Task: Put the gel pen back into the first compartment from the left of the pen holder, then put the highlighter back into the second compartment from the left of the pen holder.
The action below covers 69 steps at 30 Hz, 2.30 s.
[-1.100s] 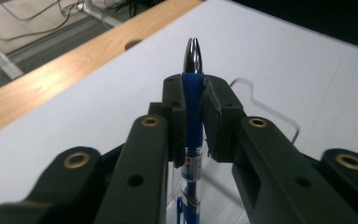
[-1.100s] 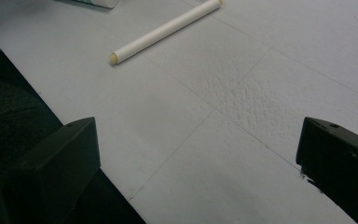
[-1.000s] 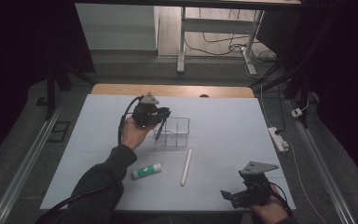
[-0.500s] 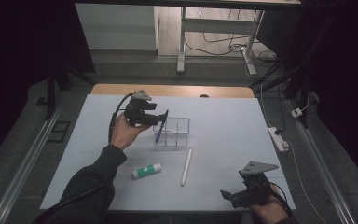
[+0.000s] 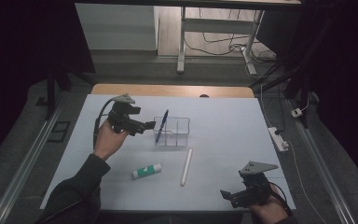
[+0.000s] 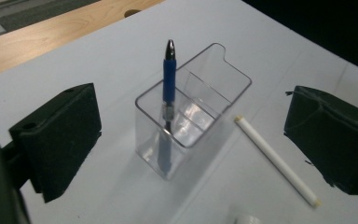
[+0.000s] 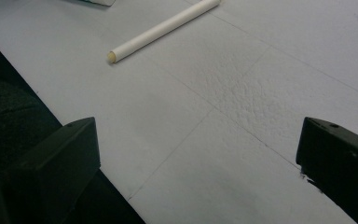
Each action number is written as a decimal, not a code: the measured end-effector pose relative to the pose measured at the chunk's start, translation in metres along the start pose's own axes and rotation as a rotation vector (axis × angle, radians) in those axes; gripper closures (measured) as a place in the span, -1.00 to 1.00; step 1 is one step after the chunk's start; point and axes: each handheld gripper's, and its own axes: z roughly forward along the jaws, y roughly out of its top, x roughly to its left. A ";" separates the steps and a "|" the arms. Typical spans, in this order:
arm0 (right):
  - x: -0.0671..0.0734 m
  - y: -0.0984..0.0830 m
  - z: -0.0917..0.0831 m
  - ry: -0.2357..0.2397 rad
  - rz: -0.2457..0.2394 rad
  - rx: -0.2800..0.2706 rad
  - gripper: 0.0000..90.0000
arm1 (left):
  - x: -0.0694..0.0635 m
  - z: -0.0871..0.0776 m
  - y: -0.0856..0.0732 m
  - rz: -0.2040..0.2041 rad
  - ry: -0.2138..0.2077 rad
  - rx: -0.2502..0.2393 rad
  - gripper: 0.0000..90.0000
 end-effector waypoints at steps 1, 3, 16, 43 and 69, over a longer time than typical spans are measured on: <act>0.000 0.000 0.000 0.000 0.001 0.001 -1.00 | -0.001 -0.004 -0.002 0.000 -0.001 -0.003 -0.96; 0.000 0.000 0.000 0.000 0.001 0.001 -1.00 | -0.004 -0.010 -0.007 0.004 0.000 -0.005 -0.97; 0.000 0.000 0.000 -0.002 0.003 0.004 -1.00 | -0.018 -0.047 -0.058 -0.038 -0.034 -0.001 -1.00; 0.001 0.001 0.001 -0.005 -0.008 0.006 -1.00 | -0.056 -0.125 -0.183 -0.160 0.142 0.128 -1.00; 0.013 0.011 0.004 0.027 -0.056 -0.035 -1.00 | -0.054 -0.123 -0.183 -0.173 0.148 0.146 -1.00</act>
